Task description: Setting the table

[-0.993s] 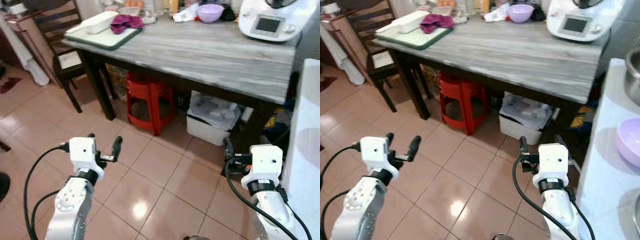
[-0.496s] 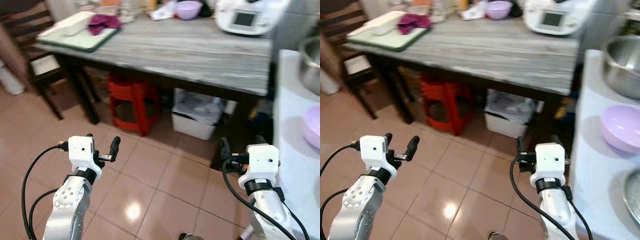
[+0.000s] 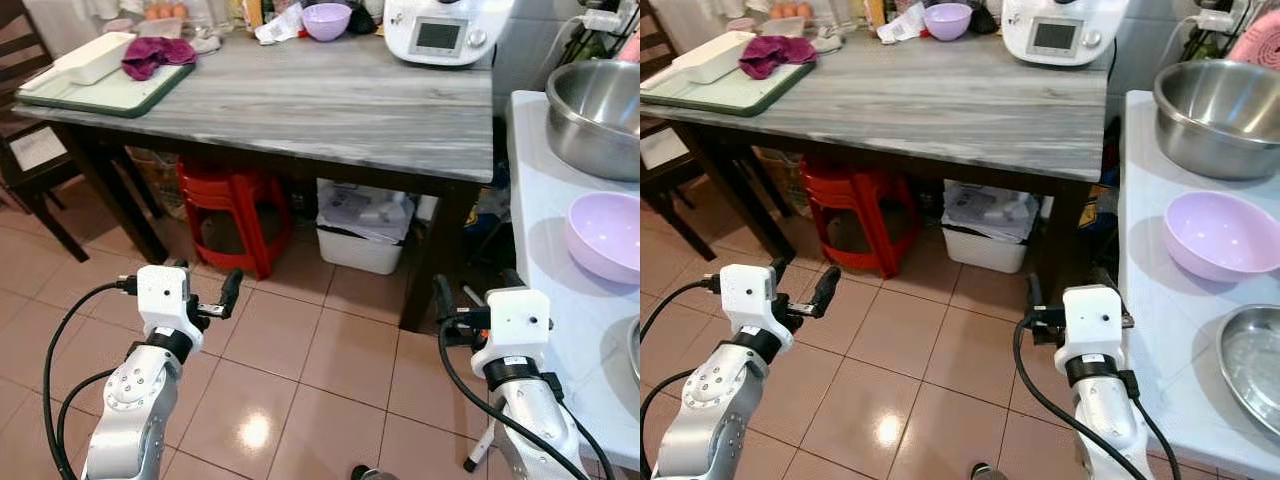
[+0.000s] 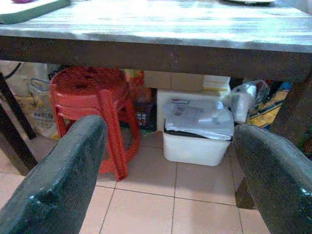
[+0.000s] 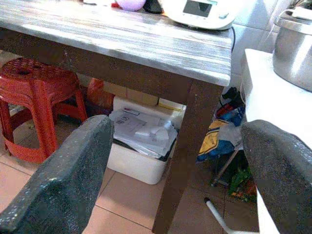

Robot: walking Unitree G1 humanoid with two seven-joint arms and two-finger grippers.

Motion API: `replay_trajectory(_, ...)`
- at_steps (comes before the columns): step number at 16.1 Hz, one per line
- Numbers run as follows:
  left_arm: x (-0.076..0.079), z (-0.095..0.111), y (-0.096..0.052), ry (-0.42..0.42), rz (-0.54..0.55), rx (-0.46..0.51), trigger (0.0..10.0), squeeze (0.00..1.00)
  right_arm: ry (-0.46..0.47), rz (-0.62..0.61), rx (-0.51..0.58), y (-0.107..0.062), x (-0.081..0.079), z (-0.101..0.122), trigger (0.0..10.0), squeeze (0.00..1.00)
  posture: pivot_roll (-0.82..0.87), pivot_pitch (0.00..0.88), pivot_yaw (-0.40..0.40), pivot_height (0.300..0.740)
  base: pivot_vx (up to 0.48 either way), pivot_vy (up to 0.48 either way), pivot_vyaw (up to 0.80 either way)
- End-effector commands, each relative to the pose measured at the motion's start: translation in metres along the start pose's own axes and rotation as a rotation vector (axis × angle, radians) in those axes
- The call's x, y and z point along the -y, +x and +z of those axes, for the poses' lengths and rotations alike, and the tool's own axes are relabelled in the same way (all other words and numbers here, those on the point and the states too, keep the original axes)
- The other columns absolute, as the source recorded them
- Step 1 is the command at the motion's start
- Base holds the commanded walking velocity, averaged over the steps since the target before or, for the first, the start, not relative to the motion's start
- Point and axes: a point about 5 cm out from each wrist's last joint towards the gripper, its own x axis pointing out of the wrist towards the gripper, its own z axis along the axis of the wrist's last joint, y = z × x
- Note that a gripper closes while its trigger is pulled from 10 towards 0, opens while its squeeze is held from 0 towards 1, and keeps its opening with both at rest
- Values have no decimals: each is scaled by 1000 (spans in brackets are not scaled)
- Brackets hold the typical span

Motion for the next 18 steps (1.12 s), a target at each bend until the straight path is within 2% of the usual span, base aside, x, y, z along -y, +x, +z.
replay_trajectory(1, -2, -3, -2, 12, 0, -15, 10000, 0, 0, 6, 9, 0, -2, 2, 10000, 0, -127, 113, 78, 740, 0, 0, -506)
replay_trajectory(3, -1, -3, -2, 15, -15, -13, 10000, 0, -1, 9, 10, 1, -2, 2, 10000, 0, -129, 114, 78, 740, 0, 0, -247)
replay_trajectory(6, -3, -4, -1, 16, 24, -24, 10000, 0, -3, 10, 7, 1, -2, 1, 10000, 0, -133, 116, 78, 740, 0, 0, -140)
replay_trajectory(11, 0, -4, 0, 15, 1, -22, 10000, 0, -7, 14, 10, 2, -3, 2, 10000, 0, -133, 113, 71, 740, 0, 0, -607)
replay_trajectory(14, -1, -3, -1, 8, 1, -14, 10000, 0, -32, 29, 35, 3, -4, 6, 10000, 0, -131, 110, 68, 740, 0, -283, -579)
replay_trajectory(18, 3, 22, 1, -17, 1, 71, 10000, 0, -38, 16, 123, 7, -2, 29, 10000, 0, -133, 110, 66, 740, 0, -292, -569)
